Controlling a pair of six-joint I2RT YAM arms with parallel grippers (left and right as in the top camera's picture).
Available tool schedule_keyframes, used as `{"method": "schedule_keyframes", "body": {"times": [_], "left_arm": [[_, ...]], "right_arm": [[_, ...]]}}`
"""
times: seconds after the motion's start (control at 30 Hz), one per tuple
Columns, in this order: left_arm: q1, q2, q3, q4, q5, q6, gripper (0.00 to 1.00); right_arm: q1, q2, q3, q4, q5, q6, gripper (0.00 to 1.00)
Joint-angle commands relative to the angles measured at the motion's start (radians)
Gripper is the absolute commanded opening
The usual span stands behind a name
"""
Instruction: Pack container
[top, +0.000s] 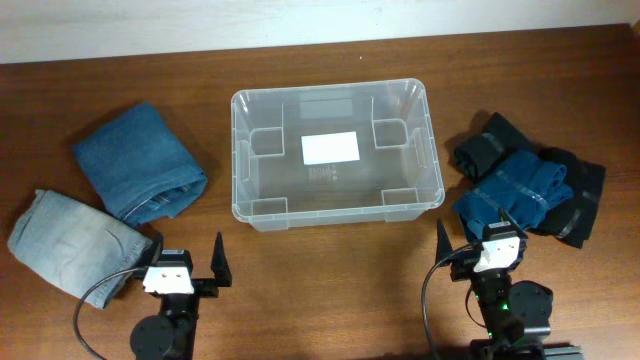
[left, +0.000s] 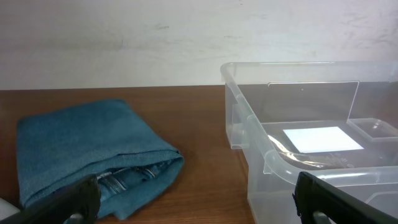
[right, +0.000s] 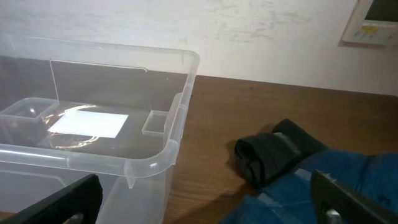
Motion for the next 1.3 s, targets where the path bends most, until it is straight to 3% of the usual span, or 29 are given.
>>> {"method": "schedule_keyframes", "body": {"times": [0.0, 1.27], "left_arm": [[-0.001, -0.006, -0.008, 0.002, -0.014, 0.014, 0.99], [0.0, -0.006, -0.008, 0.003, -0.048, 0.015, 0.99]], "right_arm": [[-0.005, -0.008, -0.007, -0.001, -0.009, -0.006, 0.98], [-0.005, -0.008, -0.007, 0.0, -0.01, -0.006, 0.98]]}}
